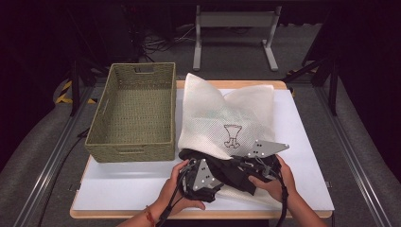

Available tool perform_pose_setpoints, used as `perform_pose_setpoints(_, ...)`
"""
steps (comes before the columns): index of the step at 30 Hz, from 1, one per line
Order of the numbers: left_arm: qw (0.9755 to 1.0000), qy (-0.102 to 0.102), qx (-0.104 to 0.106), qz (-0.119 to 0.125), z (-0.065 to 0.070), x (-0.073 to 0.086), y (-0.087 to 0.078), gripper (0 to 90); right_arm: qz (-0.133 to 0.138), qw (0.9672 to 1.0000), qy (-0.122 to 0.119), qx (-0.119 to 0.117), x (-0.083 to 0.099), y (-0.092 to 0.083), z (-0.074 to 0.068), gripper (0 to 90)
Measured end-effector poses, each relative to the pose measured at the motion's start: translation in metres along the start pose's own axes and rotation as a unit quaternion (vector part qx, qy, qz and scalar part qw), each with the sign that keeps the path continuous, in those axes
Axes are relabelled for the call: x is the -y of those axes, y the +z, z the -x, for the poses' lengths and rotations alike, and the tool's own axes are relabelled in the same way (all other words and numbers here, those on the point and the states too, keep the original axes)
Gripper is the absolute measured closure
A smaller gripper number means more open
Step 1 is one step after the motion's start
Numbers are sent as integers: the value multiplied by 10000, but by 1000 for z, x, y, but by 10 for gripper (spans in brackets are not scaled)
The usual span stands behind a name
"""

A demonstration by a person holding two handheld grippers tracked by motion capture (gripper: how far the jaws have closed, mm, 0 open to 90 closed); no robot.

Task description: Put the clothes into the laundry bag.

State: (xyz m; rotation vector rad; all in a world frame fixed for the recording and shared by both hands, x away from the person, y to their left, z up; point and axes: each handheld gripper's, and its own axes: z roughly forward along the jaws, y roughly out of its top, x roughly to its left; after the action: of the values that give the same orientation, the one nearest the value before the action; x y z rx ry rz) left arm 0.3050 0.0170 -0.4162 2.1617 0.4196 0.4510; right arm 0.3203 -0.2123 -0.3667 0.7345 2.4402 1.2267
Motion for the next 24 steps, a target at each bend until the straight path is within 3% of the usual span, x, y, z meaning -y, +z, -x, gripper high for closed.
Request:
perform_pose_setpoints(2,9994,-280,205,8,-5,-1,12,202,-16,10000,18,-18,1,1,0,872)
perform_pose_setpoints(5,9979,-422,462,-169,-4,-4,36,156,-75,10000,43,-34,2,3,0,871)
perform_pose_setpoints(7,9981,-380,409,-274,2,-4,51,142,-111,9999,39,-23,2,4,-1,871)
perform_pose_setpoints(9,9975,-480,302,-417,5,-4,63,130,-173,9998,40,-15,3,6,-1,871)
perform_pose_setpoints(14,9963,-478,-15,-719,5,-7,72,183,-230,9997,82,-51,5,10,-2,870)
perform_pose_setpoints(15,9962,-424,-51,-760,4,-8,72,276,-257,9996,60,-48,5,11,-3,870)
perform_pose_setpoints(16,9958,-411,-239,-786,2,-9,72,374,-255,9996,83,-36,5,11,-3,870)
perform_pose_setpoints(18,9960,-308,-304,-785,-2,-9,73,517,-259,9996,95,-36,5,10,-2,870)
perform_pose_setpoints(20,9959,-315,-317,-784,-7,-10,74,557,-262,9996,103,-43,5,10,-2,869)
perform_pose_setpoints(24,9949,166,-435,-895,-13,-15,76,732,-264,9995,141,-66,7,10,-1,869)
